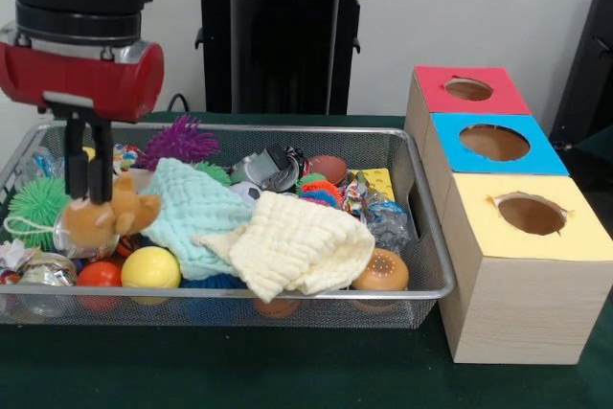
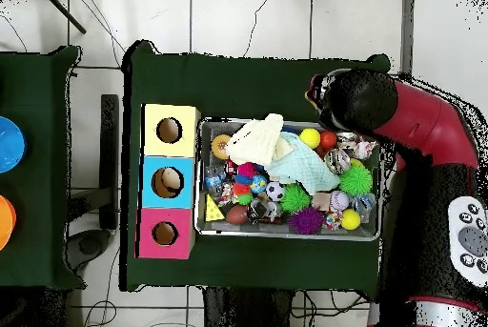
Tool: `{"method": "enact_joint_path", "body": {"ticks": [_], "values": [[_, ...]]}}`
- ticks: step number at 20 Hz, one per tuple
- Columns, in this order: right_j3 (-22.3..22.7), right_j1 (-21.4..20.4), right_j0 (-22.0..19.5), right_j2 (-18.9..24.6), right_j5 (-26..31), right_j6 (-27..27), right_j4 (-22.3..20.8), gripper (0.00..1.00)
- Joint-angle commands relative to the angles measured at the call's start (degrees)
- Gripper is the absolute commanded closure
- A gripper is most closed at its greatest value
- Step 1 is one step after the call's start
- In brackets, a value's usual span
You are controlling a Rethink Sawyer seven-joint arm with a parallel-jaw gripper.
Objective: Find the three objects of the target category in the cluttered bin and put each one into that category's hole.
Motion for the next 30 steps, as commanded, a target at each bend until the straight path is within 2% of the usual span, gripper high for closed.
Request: {"method": "enact_joint_path", "body": {"ticks": [1, 20, 30], "values": [[12.04, -3.58, 0.68, 0.27, 3.4, 4.98, -0.39, 1.0], [21.33, -7.82, 3.76, -1.24, -0.9, 11.05, 1.63, 1.0], [24.38, -9.43, 6.33, -2.67, -2.1, 13.65, 3.84, 1.0]]}}
